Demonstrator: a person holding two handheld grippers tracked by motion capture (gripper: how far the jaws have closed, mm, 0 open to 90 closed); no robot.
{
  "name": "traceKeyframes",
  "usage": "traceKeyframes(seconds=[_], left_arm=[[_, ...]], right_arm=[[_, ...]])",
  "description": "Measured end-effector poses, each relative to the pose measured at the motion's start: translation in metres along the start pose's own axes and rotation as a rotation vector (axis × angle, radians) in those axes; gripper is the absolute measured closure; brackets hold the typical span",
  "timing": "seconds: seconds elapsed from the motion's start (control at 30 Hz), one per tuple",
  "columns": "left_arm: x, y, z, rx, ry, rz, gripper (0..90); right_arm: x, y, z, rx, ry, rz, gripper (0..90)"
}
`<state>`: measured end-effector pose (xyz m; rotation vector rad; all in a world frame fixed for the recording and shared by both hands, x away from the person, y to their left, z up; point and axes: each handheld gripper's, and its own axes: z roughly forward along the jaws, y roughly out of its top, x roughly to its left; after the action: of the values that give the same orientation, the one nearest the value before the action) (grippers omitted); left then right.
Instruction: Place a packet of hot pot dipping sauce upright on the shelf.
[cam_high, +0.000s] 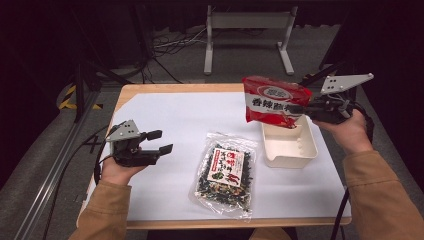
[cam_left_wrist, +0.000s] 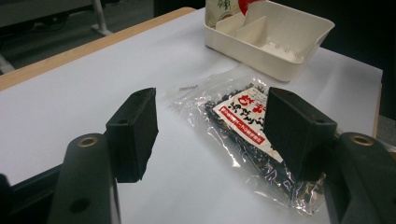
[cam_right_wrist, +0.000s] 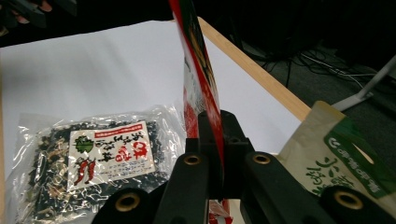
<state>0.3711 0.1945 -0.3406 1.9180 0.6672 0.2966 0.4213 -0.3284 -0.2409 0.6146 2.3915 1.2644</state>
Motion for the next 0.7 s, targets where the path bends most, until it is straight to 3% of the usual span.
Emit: traceKeyframes(seconds=[0.33, 0.7], left_arm=[[0.002, -0.003, 0.001, 0.009, 0.0, -0.011, 35.2], [0.002, -0.004, 0.002, 0.016, -0.008, -0.019, 34.9]], right_arm=[[-0.02, -0.009, -0.01, 0.004, -0.048, 0.051, 89.6], [-0.038, -0.021, -0.014, 0.009, -0.067, 0.113, 89.6]])
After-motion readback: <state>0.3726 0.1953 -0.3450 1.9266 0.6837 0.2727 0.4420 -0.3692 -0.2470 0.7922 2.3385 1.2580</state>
